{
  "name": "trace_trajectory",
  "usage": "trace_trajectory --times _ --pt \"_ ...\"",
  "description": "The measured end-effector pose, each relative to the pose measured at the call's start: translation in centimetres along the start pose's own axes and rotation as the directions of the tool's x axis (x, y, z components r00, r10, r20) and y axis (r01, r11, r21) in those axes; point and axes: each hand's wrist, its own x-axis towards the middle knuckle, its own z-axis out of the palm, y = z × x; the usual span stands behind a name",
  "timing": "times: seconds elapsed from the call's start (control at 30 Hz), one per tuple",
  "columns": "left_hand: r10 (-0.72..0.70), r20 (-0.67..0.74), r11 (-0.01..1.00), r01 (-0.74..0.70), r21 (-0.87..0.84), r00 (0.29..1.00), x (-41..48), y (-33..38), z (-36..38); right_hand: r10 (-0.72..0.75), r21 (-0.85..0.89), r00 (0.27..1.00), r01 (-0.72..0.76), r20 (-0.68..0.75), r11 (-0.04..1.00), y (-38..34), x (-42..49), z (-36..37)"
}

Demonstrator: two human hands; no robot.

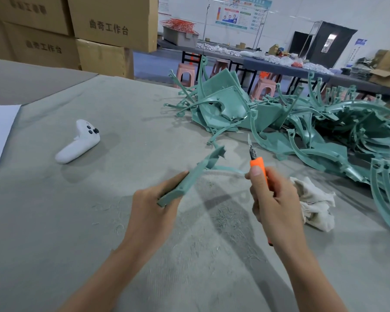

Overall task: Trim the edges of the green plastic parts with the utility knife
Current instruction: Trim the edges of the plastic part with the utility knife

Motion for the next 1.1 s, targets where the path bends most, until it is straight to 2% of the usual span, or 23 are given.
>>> trace_trajectory --times 0.07,0.17,0.27,0.33,0.43,0.5,0.6,0.67,0.77,0.87,0.93,1.0,1.1 --pt "-0.144 -0.002 0.984 0.143 -0.102 0.990 0.0 -0.2 0.3 0.008 0.077 0.999 -0.012 0.047 0.997 -0.3 -0.2 0.1" --pt "-0.186 0.010 0.972 0.186 -0.141 0.982 0.0 -0.5 0.3 0.017 0.196 0.990 -0.045 0.141 0.980 -0.7 -0.5 0.4" --pt "-0.100 0.001 0.992 0.099 -0.072 0.995 0.1 -0.3 0.1 -0.002 0.323 0.974 -0.073 0.227 0.944 -1.4 -0.9 0.5" --pt "0.014 -0.022 0.999 -0.013 0.044 1.000 0.0 0.0 0.1 -0.002 0.391 0.961 -0.110 0.275 0.914 -1.9 -1.1 0.7" --pt "0.191 0.027 0.936 -0.190 0.298 0.981 -0.1 0.1 -0.2 0.037 0.423 0.942 -0.185 0.334 0.887 -2.3 -1.8 1.2" --pt "0.263 0.083 0.872 -0.274 0.406 0.961 -0.4 -0.2 -0.3 0.052 0.418 0.931 -0.212 0.362 0.884 -2.4 -2.3 1.6" --pt "0.312 0.089 0.822 -0.315 0.475 0.946 -0.5 -0.2 0.0 0.109 0.412 0.935 -0.251 0.338 0.876 -2.6 -2.6 2.0" --pt "0.369 0.103 0.817 -0.375 0.437 0.924 -0.5 -0.2 0.2 0.136 0.414 0.946 -0.254 0.293 0.874 -2.6 -2.5 2.1" --pt "0.456 0.142 0.833 -0.477 0.280 0.879 -1.1 0.6 0.3 0.131 0.378 0.956 -0.228 0.264 0.897 -2.8 -2.4 2.0" --pt "0.445 0.124 0.867 -0.461 0.187 0.887 -1.4 1.4 0.6 0.045 0.407 0.963 -0.153 0.264 0.901 -3.1 -2.5 2.2" --pt "0.369 0.022 0.910 -0.366 0.193 0.929 -1.2 1.8 0.5 -0.034 0.407 0.970 -0.068 0.239 0.911 -3.0 -2.5 2.1" --pt "0.336 -0.064 0.918 -0.311 0.245 0.940 -0.8 1.8 0.3 -0.093 0.336 0.970 0.012 0.225 0.942 -2.8 -2.5 1.9" --pt "0.376 -0.128 0.888 -0.317 0.333 0.918 0.0 1.2 -0.4 -0.194 0.104 0.940 0.172 0.280 0.980 -2.7 -2.6 1.6"
